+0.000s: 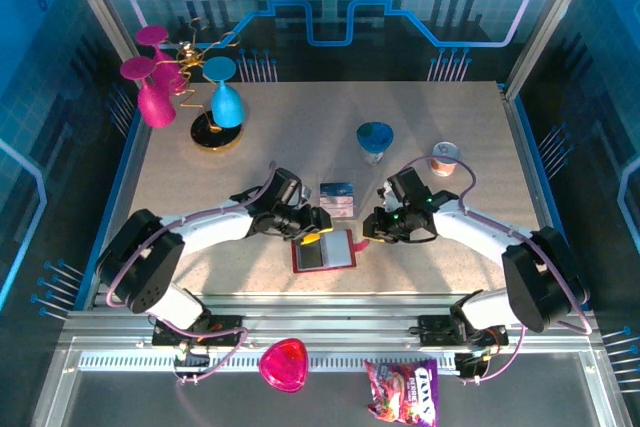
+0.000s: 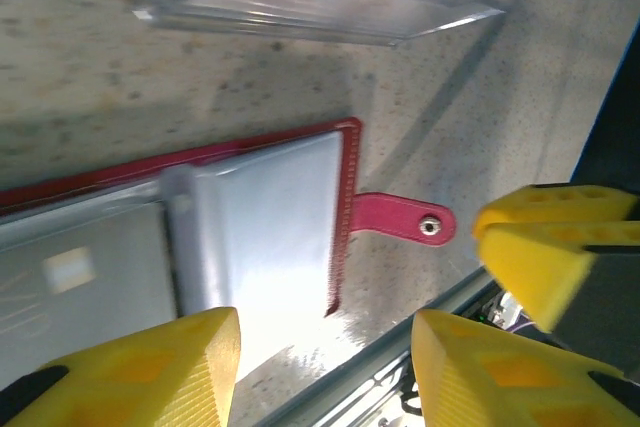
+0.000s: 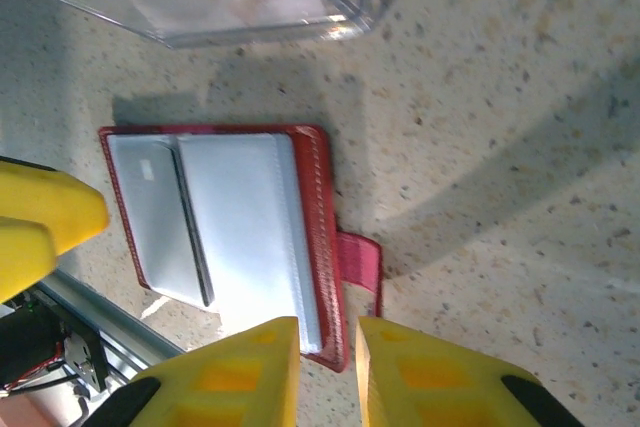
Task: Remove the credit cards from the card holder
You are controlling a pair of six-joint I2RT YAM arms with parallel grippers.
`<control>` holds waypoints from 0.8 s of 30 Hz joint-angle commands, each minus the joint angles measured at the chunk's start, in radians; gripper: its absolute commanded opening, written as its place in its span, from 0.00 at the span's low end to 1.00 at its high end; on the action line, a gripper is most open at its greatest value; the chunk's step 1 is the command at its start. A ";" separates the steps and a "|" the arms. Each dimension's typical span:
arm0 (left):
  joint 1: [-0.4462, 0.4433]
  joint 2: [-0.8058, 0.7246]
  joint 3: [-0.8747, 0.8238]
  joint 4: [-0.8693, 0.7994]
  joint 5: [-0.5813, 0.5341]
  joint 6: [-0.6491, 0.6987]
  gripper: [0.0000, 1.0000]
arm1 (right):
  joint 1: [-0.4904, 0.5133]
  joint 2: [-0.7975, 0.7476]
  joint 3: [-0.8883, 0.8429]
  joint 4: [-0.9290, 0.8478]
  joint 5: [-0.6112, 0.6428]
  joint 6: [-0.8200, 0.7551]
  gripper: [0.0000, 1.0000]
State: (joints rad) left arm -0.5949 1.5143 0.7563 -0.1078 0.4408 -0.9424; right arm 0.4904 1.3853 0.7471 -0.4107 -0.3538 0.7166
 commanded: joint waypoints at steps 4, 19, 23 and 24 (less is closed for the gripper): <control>0.058 -0.097 -0.105 -0.070 -0.028 0.022 0.48 | 0.067 0.032 0.096 -0.055 0.009 -0.014 0.23; 0.108 -0.070 -0.197 0.007 0.018 0.034 0.31 | 0.230 0.295 0.160 0.269 -0.193 0.122 0.20; 0.110 -0.043 -0.180 0.008 0.026 0.046 0.30 | 0.238 0.334 0.154 0.299 -0.191 0.136 0.19; 0.110 -0.039 -0.177 0.009 0.026 0.047 0.29 | 0.237 0.340 0.153 0.298 -0.186 0.133 0.19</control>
State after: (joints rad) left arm -0.4934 1.4590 0.5663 -0.1066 0.4419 -0.9302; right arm 0.7200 1.7054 0.8856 -0.1570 -0.5171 0.8280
